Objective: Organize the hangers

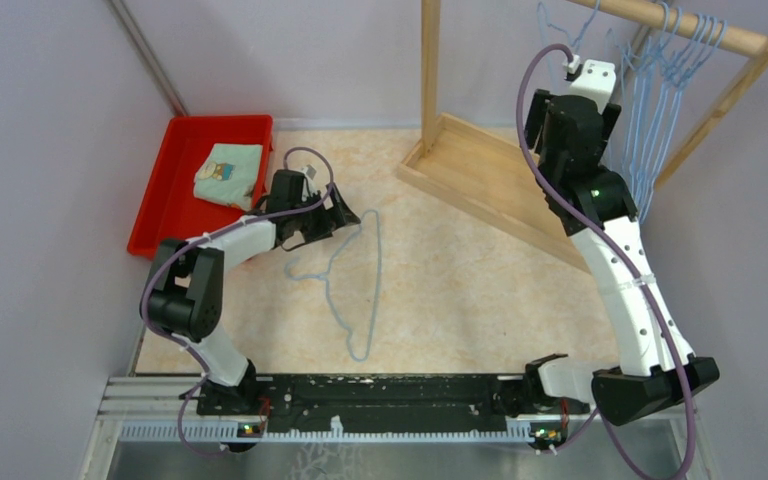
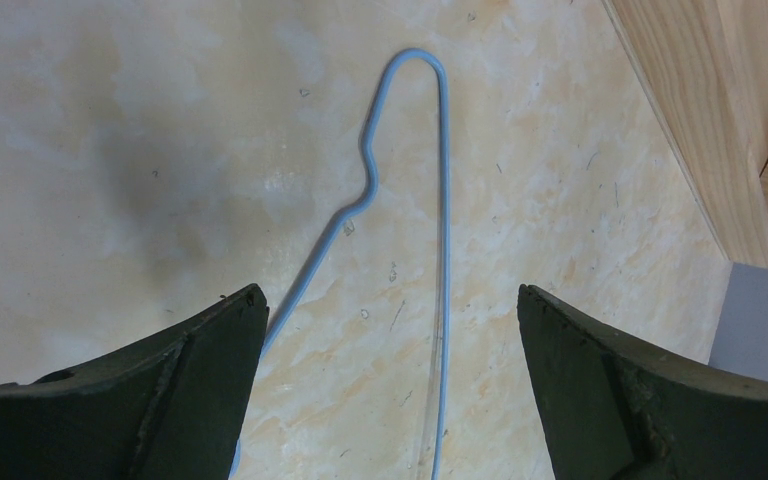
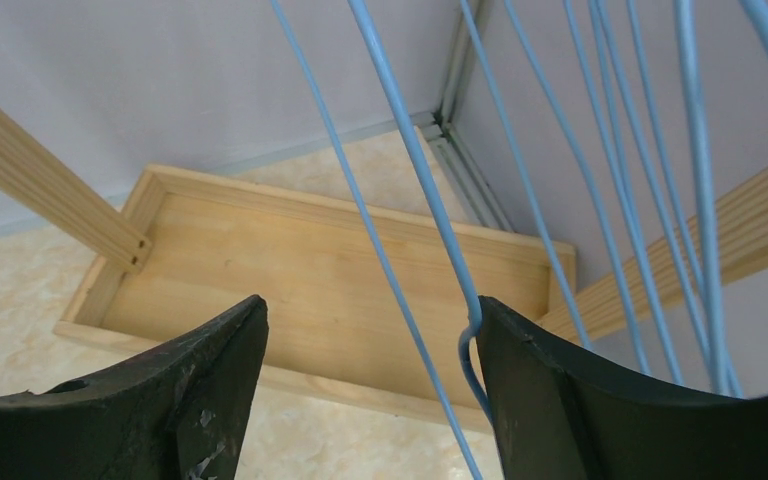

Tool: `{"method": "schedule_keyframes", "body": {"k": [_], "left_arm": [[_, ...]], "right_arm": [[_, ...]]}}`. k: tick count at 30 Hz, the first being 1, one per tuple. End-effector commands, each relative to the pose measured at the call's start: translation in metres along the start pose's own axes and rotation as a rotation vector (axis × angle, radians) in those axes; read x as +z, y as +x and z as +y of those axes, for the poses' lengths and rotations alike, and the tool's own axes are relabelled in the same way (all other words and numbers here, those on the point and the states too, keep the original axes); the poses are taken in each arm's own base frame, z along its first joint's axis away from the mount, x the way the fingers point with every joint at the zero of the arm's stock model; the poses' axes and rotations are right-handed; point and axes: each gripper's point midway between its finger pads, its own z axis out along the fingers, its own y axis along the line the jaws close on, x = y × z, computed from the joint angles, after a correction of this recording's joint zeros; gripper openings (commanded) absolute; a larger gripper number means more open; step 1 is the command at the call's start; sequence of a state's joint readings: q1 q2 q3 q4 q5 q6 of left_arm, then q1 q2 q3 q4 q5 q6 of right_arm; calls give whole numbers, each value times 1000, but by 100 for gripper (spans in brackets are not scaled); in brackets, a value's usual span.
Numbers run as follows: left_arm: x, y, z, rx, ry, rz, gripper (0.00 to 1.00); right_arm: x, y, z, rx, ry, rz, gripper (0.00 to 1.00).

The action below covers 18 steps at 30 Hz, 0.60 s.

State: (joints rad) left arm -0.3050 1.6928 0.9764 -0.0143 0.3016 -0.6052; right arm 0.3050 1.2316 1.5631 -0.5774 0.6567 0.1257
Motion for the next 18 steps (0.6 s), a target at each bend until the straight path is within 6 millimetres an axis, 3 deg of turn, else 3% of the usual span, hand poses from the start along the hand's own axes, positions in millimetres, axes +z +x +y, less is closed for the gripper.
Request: {"method": "schedule_keyframes", "body": {"k": [1, 8, 11, 14, 18], "left_arm": [[3, -12, -9, 5, 31, -16, 100], [7, -15, -11, 10, 36, -9, 100], [9, -17, -13, 13, 39, -7, 100], [10, -18, -16, 17, 41, -6, 100], [10, -22, -16, 21, 34, -16, 100]], "right_arm": [[-22, -25, -28, -29, 80, -72, 76], [-50, -42, -55, 20, 102, -190, 76], [-63, -54, -56, 62, 47, -277, 76], [-76, -71, -36, 81, -110, -385, 76], [-83, -81, 25, -1, -429, -422, 76]]}}
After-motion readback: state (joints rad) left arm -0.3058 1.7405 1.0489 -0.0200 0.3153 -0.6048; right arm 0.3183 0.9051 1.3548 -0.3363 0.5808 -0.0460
